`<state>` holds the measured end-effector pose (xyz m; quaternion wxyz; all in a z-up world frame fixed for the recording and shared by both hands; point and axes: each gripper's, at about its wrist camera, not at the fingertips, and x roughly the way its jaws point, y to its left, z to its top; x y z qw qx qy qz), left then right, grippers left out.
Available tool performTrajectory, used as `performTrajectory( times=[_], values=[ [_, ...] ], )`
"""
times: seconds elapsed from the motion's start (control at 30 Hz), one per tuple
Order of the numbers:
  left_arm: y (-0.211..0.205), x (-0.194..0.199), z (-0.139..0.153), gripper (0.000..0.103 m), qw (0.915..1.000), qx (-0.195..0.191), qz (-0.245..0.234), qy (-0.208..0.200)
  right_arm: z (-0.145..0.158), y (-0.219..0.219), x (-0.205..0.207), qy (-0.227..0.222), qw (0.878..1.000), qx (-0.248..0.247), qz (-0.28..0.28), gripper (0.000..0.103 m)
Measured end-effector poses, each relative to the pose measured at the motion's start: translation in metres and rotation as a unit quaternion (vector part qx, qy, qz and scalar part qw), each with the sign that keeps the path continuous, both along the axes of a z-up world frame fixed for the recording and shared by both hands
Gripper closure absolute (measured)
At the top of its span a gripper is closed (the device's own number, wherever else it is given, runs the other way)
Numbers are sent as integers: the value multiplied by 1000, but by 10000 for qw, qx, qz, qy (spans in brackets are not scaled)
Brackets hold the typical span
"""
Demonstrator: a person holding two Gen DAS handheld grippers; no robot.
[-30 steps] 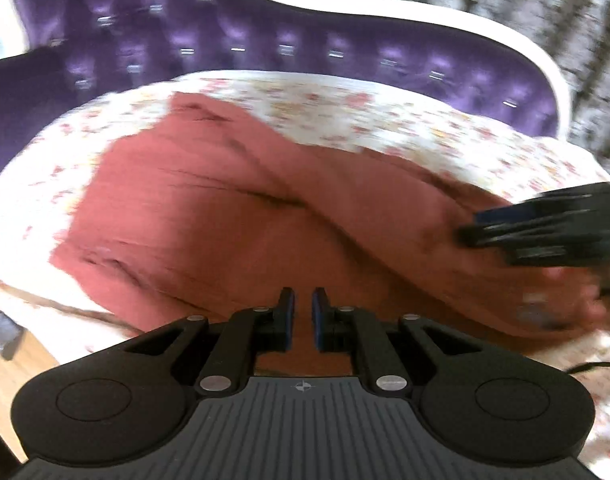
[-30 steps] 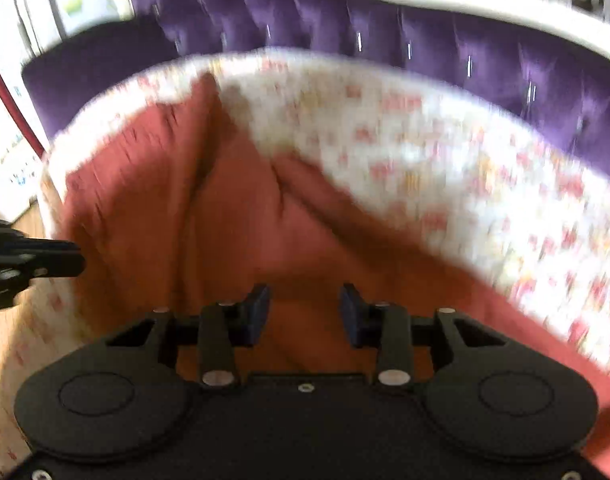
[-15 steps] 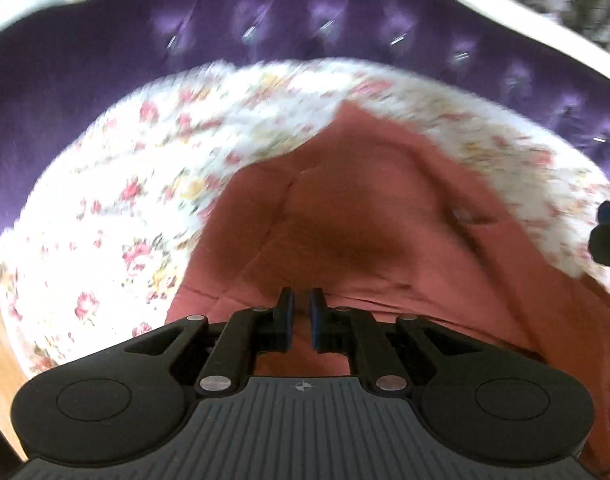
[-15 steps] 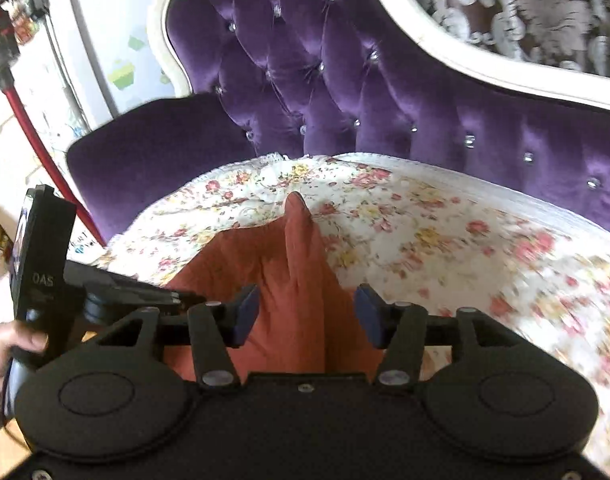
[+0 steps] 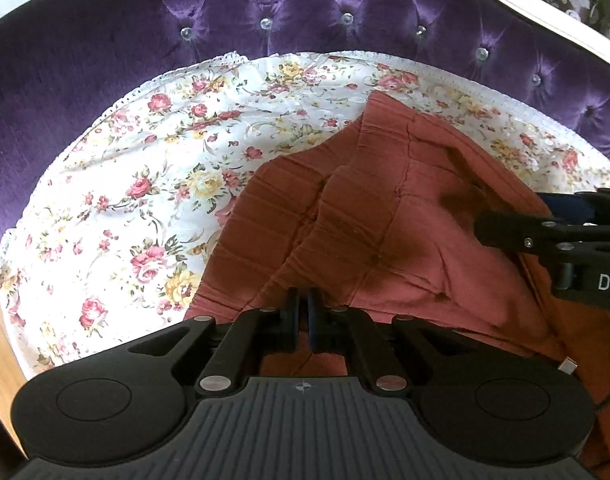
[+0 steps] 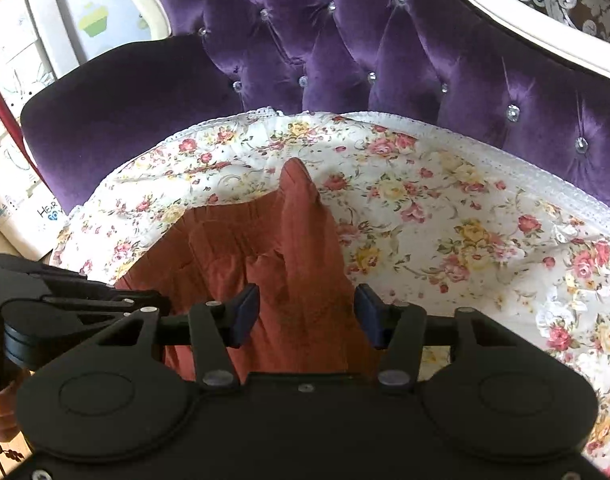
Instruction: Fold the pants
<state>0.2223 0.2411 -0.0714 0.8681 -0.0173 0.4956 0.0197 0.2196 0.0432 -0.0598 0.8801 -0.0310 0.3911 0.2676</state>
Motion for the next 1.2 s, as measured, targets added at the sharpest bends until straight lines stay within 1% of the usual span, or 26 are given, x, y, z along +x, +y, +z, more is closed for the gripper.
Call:
performTrajectory(
  times=[0.1, 0.17, 0.23, 0.33, 0.43, 0.5, 0.53, 0.6, 0.67, 0.7, 0.77, 0.8, 0.83, 0.87, 0.93, 0.97, 1.03, 1.07, 1.13, 1.2],
  values=[
    [0, 0, 1, 97, 10000, 35, 38, 3, 0, 4, -2, -19, 9999, -131, 68, 61],
    [0, -1, 1, 97, 9999, 77, 72, 4, 0, 6, -3, 14, 9998, -162, 116, 84],
    [3, -3, 2, 97, 9999, 105, 118, -7, 3, 4, -5, 5, 9999, -67, 88, 87],
    [14, -15, 13, 98, 9993, 182, 296, -153, 21, 0, -25, -259, 9996, 115, 95, 88],
    [39, -33, 28, 98, 9974, 184, 613, -343, 46, 0, -63, -636, 9962, 391, 439, 88],
    [57, -48, 37, 98, 9950, 228, 862, -459, 55, 7, -89, -748, 9933, 430, 763, 88],
    [66, -55, 41, 98, 9935, 251, 987, -502, 57, 14, -104, -774, 9915, 371, 976, 88],
    [83, -69, 47, 98, 9897, 290, 1279, -569, 47, 34, -130, -787, 9870, 49, 1399, 88],
    [93, -81, 51, 98, 9856, 401, 1515, -636, 23, 58, -149, -795, 9816, -433, 1682, 88],
    [94, -85, 53, 97, 9840, 465, 1589, -660, 6, 71, -155, -723, 9791, -667, 1779, 88],
    [95, -89, 55, 98, 9827, 528, 1647, -658, -22, 85, -161, -523, 9760, -924, 1904, 87],
    [90, -91, 55, 98, 9838, 506, 1587, -661, -34, 91, -163, -480, 9744, -1023, 1942, 85],
    [86, -91, 54, 98, 9856, 467, 1484, -664, -39, 91, -164, -518, 9734, -1074, 1956, 79],
    [80, -91, 53, 98, 9872, 441, 1382, -665, -40, 91, -166, -592, 9728, -1071, 1969, 77],
    [60, -92, 49, 97, 9909, 397, 1087, -684, -29, 83, -165, -611, 9763, -842, 1896, 77],
    [50, -92, 47, 97, 9924, 378, 938, -696, -21, 74, -165, -573, 9787, -642, 1862, 75],
    [28, -89, 42, 97, 9954, 338, 594, -676, -4, 46, -163, -481, 9846, -204, 1667, 74],
    [17, -86, 39, 97, 9964, 318, 426, -667, 4, 31, -161, -452, 9870, -67, 1540, 72],
    [-1, -85, 31, 97, 9972, 335, 128, -652, 18, -6, -154, -431, 9923, 126, 1152, 70],
    [-17, -86, 19, 97, 9971, 420, -168, -610, 26, -44, -139, -423, 9967, 165, 672, 68]
  ],
)
